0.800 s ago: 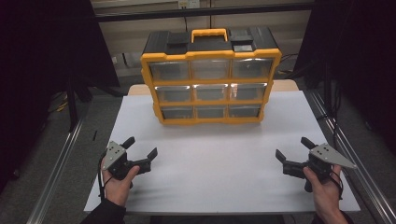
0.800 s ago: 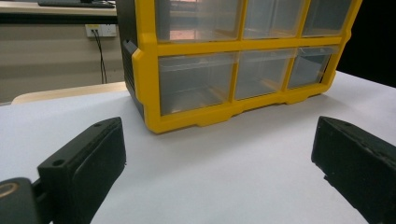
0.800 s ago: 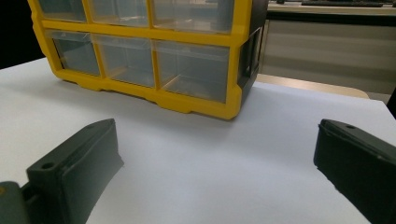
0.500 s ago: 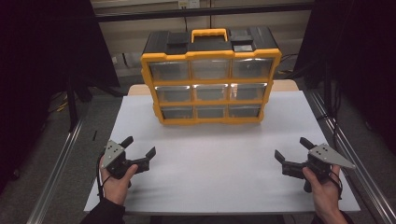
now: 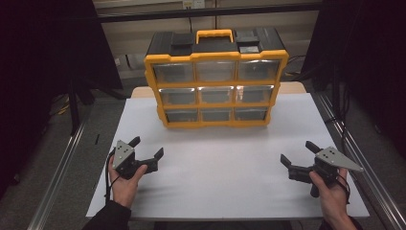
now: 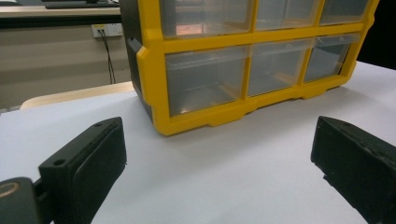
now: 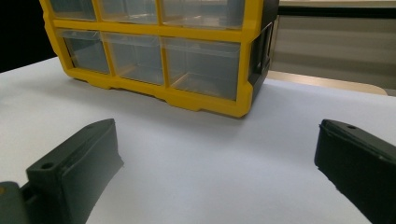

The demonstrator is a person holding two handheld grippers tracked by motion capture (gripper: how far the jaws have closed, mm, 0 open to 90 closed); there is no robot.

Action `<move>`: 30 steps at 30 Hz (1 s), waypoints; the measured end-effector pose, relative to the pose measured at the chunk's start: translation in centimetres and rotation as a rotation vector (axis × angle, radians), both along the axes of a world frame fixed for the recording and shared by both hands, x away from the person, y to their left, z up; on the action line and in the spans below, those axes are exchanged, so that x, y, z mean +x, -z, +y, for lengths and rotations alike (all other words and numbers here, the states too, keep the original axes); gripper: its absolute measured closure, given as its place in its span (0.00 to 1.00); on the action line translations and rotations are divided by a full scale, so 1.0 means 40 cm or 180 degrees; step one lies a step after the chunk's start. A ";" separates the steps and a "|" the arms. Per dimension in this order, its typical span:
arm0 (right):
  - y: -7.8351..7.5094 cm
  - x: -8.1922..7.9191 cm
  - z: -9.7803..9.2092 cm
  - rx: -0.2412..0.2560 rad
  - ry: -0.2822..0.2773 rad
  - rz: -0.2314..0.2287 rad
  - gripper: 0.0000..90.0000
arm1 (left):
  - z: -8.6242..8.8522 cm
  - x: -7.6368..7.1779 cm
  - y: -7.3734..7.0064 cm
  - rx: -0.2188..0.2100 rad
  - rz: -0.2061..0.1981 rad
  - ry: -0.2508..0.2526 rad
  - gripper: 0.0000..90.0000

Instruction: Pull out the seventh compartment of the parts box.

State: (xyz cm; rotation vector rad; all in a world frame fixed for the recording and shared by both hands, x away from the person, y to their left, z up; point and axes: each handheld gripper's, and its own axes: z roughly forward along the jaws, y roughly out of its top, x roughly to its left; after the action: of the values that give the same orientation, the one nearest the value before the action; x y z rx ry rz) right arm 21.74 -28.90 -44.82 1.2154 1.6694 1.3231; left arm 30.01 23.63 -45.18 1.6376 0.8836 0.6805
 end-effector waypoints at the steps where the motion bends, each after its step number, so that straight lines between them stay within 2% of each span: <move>1: 0.000 0.000 0.000 0.0009 0.0003 0.0005 0.00 | -0.002 0.002 0.000 -0.0025 -0.0004 0.0012 0.04; 3: 0.000 0.001 0.001 0.0011 0.0002 0.0005 0.00 | -0.002 0.006 -0.002 0.0001 0.0009 0.0038 0.04; 7: 0.001 0.001 0.000 0.0029 0.0005 0.0015 0.00 | -0.004 0.015 -0.002 -0.0032 -0.0021 0.0012 0.04; 8: 0.001 0.000 0.000 0.0039 0.0008 0.0020 0.00 | -0.003 0.021 0.000 -0.0018 -0.0030 -0.0041 0.04; 9: 0.001 0.000 0.000 0.0039 0.0008 0.0020 0.00 | -0.003 0.021 0.000 -0.0018 -0.0030 -0.0041 0.04; 10: 0.000 -0.001 0.000 0.0041 0.0005 0.0005 0.00 | 0.001 0.029 0.001 0.0037 0.0005 -0.0027 0.04; 12: 0.000 -0.002 0.001 0.0047 0.0015 0.0011 0.00 | -0.002 0.034 -0.002 -0.0018 0.0025 0.0001 0.05; 14: -0.002 -0.004 0.004 0.0040 -0.0013 0.0015 0.00 | -0.003 0.037 -0.004 -0.0003 0.0013 -0.0004 0.05; 16: -0.002 -0.005 0.006 0.0015 -0.0022 -0.0005 0.00 | -0.012 0.041 -0.011 0.0029 0.0053 0.0007 0.06; 17: -0.002 -0.005 0.007 0.0011 -0.0030 -0.0004 0.00 | -0.013 0.043 -0.014 0.0085 0.0035 -0.0005 0.06; 22: 0.000 0.000 0.007 0.0022 0.0007 0.0012 0.00 | -0.027 0.063 -0.013 0.0104 0.0047 0.0040 0.06; 25: 0.000 0.001 0.007 0.0017 -0.0006 0.0028 0.00 | -0.037 0.075 -0.012 0.0120 0.0038 0.0000 0.05; 27: 0.000 0.000 0.008 0.0023 -0.0007 0.0037 0.00 | -0.043 0.087 -0.012 0.0128 0.0019 0.0023 0.04; 28: 0.000 0.000 0.008 0.0022 -0.0008 0.0032 0.00 | -0.047 0.090 -0.012 0.0084 0.0026 0.0047 0.04; 30: 0.000 0.000 0.007 0.0019 0.0000 0.0011 0.00 | -0.060 0.099 -0.012 0.0105 -0.0009 0.0104 0.03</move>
State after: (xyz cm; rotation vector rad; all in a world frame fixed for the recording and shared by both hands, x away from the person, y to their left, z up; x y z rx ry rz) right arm 21.74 -28.63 -44.80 1.2216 1.6689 1.3278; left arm 33.99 21.21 -44.69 1.6767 0.8458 0.6779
